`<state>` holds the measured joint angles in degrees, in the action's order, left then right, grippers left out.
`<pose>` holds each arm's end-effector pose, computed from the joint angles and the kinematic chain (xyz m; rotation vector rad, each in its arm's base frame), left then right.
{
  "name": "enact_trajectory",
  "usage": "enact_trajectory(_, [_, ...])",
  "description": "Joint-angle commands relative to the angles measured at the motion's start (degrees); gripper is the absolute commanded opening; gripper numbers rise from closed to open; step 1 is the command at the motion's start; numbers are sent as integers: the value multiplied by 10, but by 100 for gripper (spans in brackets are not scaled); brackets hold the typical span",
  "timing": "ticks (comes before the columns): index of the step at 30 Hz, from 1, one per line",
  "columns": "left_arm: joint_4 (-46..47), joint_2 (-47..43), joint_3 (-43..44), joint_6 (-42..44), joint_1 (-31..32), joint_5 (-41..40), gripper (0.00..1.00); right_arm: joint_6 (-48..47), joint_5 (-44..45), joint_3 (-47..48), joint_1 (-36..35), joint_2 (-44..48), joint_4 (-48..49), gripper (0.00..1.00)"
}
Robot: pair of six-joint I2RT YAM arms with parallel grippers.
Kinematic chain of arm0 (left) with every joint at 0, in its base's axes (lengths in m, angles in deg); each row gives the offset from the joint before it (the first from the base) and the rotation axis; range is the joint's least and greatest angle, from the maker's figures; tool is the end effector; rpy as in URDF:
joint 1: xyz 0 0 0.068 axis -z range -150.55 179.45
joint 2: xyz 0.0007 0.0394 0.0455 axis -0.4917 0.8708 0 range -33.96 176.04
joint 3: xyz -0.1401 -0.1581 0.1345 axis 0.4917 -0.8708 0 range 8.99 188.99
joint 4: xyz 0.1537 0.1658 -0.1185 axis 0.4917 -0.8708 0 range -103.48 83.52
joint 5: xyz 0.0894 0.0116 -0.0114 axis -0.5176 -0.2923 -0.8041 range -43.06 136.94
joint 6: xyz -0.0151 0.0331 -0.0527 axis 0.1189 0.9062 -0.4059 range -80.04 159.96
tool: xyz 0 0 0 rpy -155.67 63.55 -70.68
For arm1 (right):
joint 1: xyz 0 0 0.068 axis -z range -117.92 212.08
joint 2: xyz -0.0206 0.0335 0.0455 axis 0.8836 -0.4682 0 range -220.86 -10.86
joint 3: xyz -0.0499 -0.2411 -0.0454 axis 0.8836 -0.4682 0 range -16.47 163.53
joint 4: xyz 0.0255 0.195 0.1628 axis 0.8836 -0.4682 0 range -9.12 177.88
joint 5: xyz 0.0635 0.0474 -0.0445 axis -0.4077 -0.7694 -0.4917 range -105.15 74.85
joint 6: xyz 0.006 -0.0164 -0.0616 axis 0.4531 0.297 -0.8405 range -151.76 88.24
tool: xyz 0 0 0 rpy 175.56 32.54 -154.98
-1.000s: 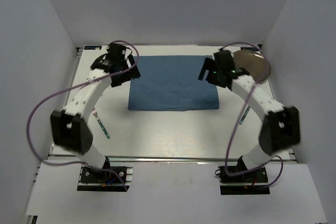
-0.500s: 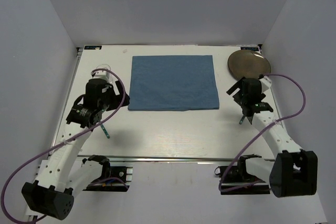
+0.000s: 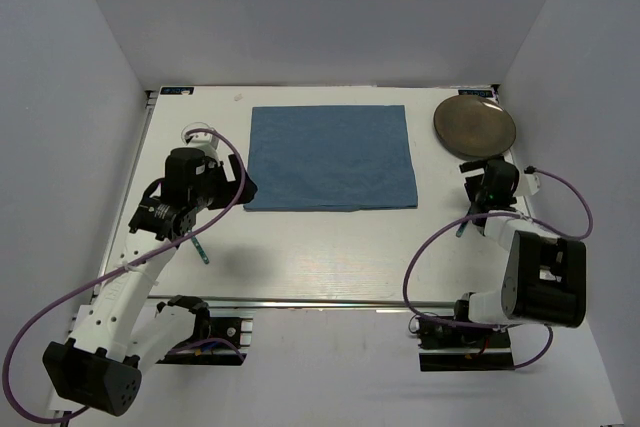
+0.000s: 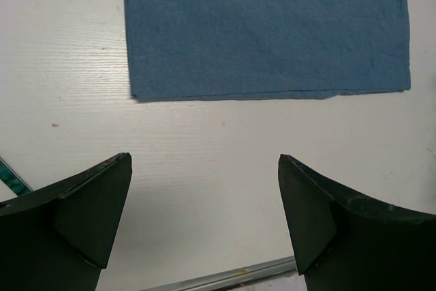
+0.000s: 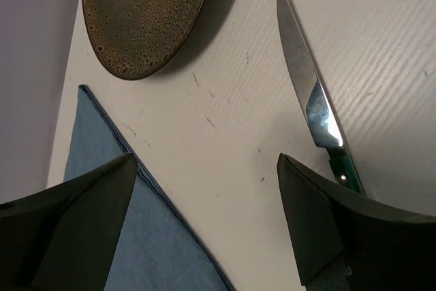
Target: Set the dinner table for one person
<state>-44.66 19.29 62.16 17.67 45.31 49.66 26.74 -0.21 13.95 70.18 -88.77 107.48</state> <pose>0.2027 -0.0599 0.2896 -0.1012 2.2679 -0.4107 0.2780 -0.0525 0.1567 1.2578 1.6206 0.2817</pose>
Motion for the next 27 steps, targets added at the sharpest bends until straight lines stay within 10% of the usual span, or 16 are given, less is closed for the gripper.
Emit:
enact_trajectory(1, [13,-5,0,11,1,29,98,36,-24,33,12,-43,105,89])
enact_trajectory(27, [20,10,-3,18,-5,54,98,160,-74,214,39,-342,165,66])
